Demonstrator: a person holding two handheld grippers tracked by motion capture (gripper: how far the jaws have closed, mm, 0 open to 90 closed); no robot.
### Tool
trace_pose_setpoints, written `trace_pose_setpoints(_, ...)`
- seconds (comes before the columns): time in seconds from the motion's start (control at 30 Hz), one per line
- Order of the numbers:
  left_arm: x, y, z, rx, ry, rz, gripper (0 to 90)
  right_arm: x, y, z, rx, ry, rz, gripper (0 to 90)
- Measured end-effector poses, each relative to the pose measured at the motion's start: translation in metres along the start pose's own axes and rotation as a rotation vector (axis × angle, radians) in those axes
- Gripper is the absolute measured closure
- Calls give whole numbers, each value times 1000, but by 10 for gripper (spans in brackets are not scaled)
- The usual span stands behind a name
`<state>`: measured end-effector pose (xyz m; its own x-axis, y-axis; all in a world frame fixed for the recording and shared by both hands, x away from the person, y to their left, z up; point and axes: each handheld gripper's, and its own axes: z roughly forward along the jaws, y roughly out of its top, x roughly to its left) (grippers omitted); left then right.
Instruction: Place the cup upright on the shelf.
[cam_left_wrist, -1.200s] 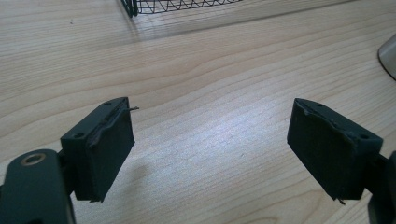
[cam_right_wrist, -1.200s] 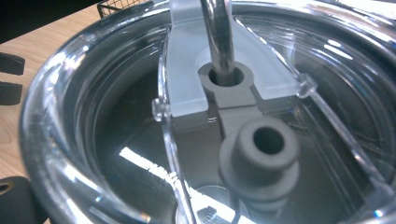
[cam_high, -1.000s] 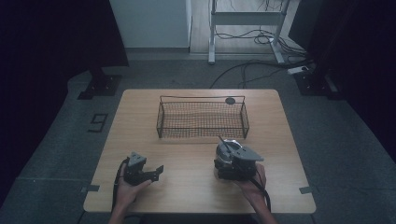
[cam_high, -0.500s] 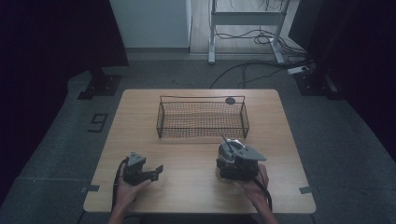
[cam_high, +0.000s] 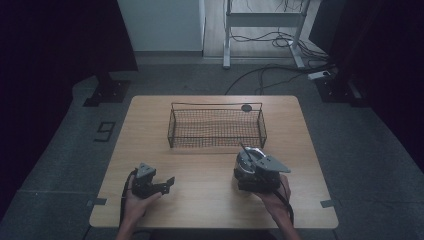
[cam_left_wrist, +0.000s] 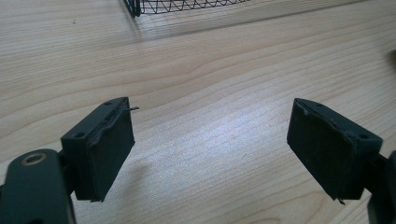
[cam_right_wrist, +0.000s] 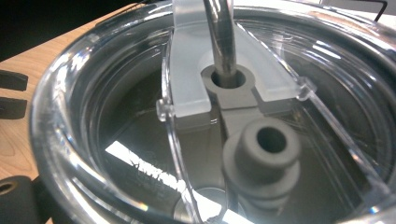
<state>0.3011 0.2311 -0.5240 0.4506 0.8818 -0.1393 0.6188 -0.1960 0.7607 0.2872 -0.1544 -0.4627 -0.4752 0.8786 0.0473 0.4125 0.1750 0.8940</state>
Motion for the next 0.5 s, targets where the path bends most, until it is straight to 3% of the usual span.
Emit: trace_pose_setpoints(0.5,4,0,0,-5,-24,-26,150,0,10,0,6,32,-9,34)
